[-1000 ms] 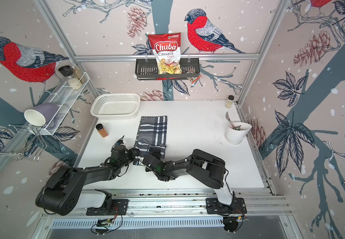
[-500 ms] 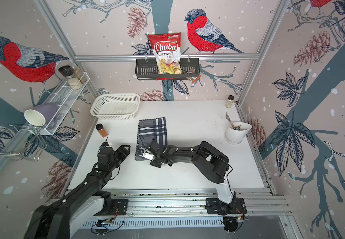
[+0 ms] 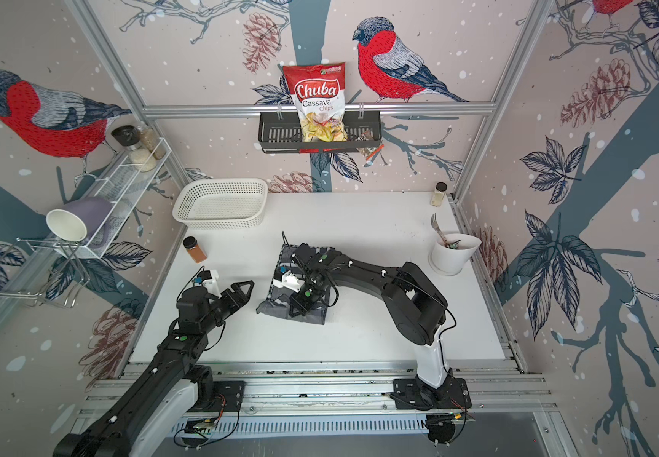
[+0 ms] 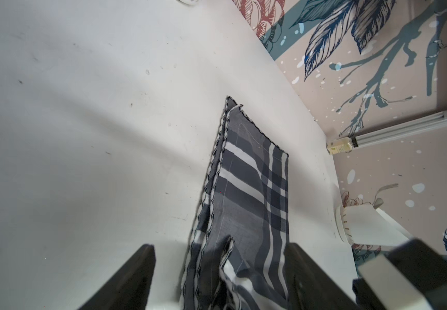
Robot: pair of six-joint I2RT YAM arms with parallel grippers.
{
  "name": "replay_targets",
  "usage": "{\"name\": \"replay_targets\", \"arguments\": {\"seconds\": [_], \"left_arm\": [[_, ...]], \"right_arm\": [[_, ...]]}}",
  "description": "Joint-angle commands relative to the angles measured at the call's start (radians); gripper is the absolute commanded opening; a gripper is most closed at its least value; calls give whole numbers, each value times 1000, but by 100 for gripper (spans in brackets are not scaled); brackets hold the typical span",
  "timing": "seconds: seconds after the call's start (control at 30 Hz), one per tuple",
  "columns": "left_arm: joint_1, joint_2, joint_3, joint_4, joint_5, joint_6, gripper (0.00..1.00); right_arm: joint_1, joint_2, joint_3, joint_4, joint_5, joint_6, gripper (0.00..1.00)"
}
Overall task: Roll up the pillowcase
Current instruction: Roll the pillowcase at the center of the board.
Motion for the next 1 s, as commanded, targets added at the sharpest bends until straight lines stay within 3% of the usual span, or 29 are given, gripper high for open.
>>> {"name": "replay_targets", "arguments": {"seconds": [0.0, 0.27, 0.37, 0.5, 0.67, 0.87, 0.93, 0.97], "left_arm": [[4, -19, -8, 48, 47, 43, 79], [1, -10, -33, 119, 83, 36, 80], [-1, 33, -37, 174, 102, 28, 87], [-16, 115, -33, 245, 102, 30, 91], [-60, 232, 11, 303, 58, 52, 93], [-126, 427, 65, 382, -1, 84, 94], [-133, 515, 87, 403, -7, 89, 88], [-133, 554, 96, 407, -15, 91, 84]], "right_arm": [[-45, 42, 54, -39, -227, 12, 0], [-140, 178, 113, 6, -432, 14, 0], [-171, 203, 109, 32, -448, 36, 0], [-215, 229, 74, 117, -558, 73, 0], [-254, 302, 71, 165, -602, 117, 0], [-283, 390, 135, 146, -567, 141, 0], [-288, 396, 131, 172, -541, 168, 2], [-290, 397, 128, 177, -537, 172, 7]]}}
